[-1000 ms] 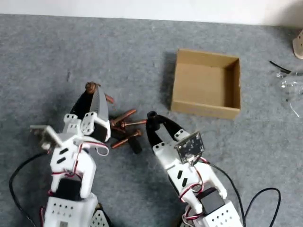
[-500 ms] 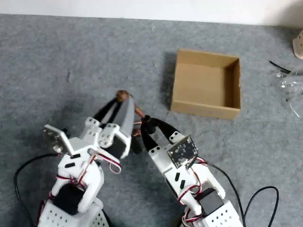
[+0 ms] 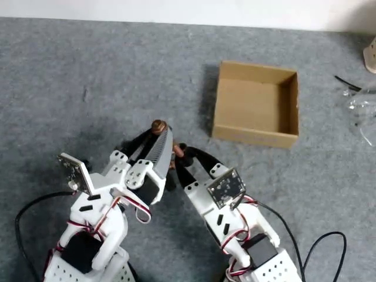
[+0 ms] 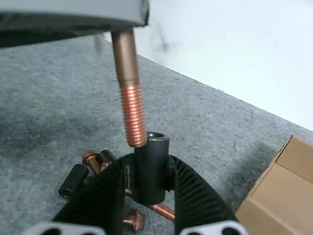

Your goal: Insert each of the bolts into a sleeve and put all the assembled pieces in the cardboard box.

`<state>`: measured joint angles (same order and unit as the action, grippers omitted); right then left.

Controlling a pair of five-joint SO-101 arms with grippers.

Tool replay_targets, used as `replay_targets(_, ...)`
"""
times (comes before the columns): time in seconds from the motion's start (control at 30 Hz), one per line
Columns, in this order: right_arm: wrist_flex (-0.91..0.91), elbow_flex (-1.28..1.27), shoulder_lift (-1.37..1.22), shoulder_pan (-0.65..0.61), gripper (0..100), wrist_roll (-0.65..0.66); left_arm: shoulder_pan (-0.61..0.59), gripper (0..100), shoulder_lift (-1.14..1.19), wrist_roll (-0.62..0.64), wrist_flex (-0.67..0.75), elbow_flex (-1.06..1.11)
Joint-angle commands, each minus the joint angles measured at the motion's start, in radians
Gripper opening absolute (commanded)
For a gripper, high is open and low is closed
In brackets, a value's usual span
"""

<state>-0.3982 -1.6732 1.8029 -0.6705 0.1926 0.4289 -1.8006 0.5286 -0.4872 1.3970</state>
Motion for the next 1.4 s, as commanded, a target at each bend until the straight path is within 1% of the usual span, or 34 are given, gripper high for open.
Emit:
replay_targets(0.0, 0.004, -0.14, -0.001, -0.008, 0.4, 0.011, 0.007, 1, -0.015, -0.006, 0.072, 0.013)
replay_targets(0.17, 0.004, -0.14, -0.001, -0.008, 0.4, 0.011, 0.008, 1, -0.015, -0.018, 0.258, 0.15)
replay_targets(0.27, 0.004, -0.14, -0.001, -0.008, 0.4, 0.011, 0.019, 1, -0.015, -0.124, 0.376, 0.236)
replay_targets(0.33, 0.004, -0.14, -0.001, -0.008, 0.4, 0.011, 0.028, 1, -0.015, -0.149, 0.411, 0.265)
replay_targets(0.47, 0.004, -0.14, -0.001, -0.008, 0.4, 0.011, 0.022, 1, -0.015, -0.147, 0.419, 0.265)
replay_targets(0.73, 0.002, -0.14, -0.001, -0.01, 0.4, 0.011, 0.028, 1, -0.015, -0.146, 0.419, 0.142)
replay_targets(0.9, -0.021, -0.14, -0.001, -0.051, 0.4, 0.012, 0.028, 1, -0.015, -0.144, 0.42, 0.142)
replay_targets(0.97, -0.022, -0.14, -0.001, -0.051, 0.4, 0.012, 0.028, 1, -0.013, -0.133, 0.42, 0.162)
replay_targets(1.07, -0.022, -0.14, 0.002, -0.048, 0.4, 0.012, 0.028, 1, -0.013, -0.077, 0.42, 0.22)
replay_targets(1.37, -0.022, -0.14, 0.008, -0.044, 0.4, 0.012, 0.022, 1, -0.022, -0.071, 0.417, 0.298)
